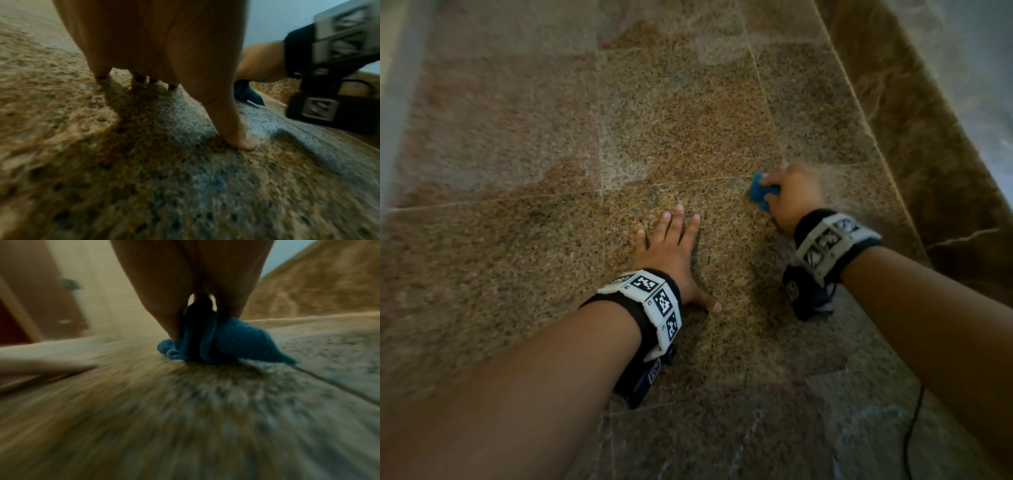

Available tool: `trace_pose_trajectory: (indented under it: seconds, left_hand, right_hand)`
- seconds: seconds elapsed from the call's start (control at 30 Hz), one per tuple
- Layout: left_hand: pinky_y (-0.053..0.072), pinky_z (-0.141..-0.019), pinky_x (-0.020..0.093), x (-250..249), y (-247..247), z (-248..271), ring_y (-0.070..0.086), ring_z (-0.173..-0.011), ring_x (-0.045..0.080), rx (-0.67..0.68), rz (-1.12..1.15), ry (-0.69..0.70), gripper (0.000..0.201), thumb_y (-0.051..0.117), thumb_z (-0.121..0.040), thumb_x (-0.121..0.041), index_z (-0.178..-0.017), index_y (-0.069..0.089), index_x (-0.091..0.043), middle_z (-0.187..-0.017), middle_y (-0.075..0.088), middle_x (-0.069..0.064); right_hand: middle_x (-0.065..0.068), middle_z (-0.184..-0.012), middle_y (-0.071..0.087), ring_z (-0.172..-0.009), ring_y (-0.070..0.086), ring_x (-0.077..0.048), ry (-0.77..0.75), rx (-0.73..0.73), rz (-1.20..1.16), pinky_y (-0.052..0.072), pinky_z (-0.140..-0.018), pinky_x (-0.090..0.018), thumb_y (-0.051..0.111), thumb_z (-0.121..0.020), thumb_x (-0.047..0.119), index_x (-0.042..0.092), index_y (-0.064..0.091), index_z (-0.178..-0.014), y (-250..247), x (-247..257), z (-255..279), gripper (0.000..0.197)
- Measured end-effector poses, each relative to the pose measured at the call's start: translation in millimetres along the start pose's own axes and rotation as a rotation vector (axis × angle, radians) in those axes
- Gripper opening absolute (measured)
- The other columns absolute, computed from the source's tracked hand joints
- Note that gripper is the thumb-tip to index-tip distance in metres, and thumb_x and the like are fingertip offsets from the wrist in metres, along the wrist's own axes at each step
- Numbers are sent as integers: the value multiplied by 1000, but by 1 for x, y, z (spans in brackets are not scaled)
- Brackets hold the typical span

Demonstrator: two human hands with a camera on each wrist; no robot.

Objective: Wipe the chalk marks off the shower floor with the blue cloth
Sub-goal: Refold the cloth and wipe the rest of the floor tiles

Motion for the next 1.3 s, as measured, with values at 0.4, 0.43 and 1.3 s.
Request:
trace_pose_trajectory:
  seconds: [0.4,0.43,1.3]
  left_hand:
    - [-8,-118,52,2,-1,-1,-24,-145,20,-13,-5,20,147,73,-51,-78,-149,-24,-29,-154,-35,-3]
    - [-8,-117,53,2,-1,-1,-24,-145,21,-13,-5,18,146,73,-51,-78,-149,-24,-29,-154,-35,-3]
    - [40,-94,23,-18,-96,86,54,-117,9,-334,869,292,40,51,-99,-34,-137,49,-22,-127,58,-7]
  right_hand:
    - [-15,-130,49,-114,51,-32,47,-3,-27,38,-99,-32,55,-92,12,15,61,-122,-6,-6,14,31]
    - [-14,-130,49,-114,51,-31,63,-7,-42,38,-99,-32,55,-92,12,15,62,-122,-4,-2,18,31]
    - [-3,-79,61,-69,57,-10,-10,197,-852,48,-57,-13,51,-90,-1,15,56,-84,-88,68,105,18]
Point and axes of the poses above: each hand's wrist, its own z-axis away from the middle knuckle, its own y-axis out of the palm, x = y × z, the point moved 5 cm from there along -z, towards the middle knuckle
